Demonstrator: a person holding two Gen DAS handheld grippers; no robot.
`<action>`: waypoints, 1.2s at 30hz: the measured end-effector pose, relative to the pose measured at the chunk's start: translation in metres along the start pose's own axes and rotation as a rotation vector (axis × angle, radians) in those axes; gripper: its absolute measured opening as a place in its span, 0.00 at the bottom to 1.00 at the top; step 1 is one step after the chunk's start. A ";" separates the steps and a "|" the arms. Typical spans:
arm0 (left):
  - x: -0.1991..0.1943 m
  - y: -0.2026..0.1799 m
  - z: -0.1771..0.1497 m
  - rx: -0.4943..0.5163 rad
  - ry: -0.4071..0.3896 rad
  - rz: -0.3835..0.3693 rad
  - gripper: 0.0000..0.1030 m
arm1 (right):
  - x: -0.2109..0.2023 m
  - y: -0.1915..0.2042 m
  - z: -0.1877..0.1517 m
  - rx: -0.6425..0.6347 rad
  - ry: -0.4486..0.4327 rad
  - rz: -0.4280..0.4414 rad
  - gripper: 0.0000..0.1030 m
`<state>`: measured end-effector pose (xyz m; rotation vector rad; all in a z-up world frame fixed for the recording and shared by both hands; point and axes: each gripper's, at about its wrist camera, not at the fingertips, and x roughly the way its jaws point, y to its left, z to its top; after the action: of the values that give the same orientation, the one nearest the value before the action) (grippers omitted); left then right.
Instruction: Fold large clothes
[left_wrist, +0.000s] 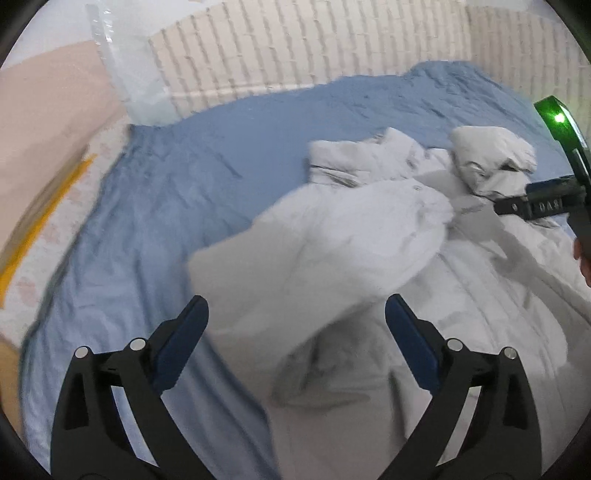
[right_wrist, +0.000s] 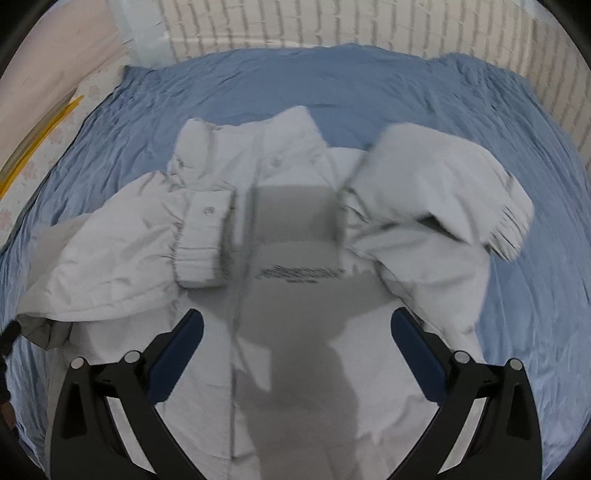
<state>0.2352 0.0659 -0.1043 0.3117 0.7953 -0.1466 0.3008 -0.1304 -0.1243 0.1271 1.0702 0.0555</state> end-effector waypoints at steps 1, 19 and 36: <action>0.000 0.005 0.002 -0.018 0.002 0.008 0.93 | 0.003 0.007 0.003 -0.020 0.003 0.005 0.98; 0.097 0.072 -0.013 -0.122 0.175 0.079 0.95 | 0.090 0.062 0.029 -0.054 0.111 0.175 0.93; 0.061 0.063 -0.008 -0.109 0.119 0.098 0.95 | 0.074 0.022 0.047 -0.183 0.005 -0.056 0.50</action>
<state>0.2881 0.1275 -0.1397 0.2575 0.9001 0.0075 0.3777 -0.1046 -0.1639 -0.0687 1.0674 0.1028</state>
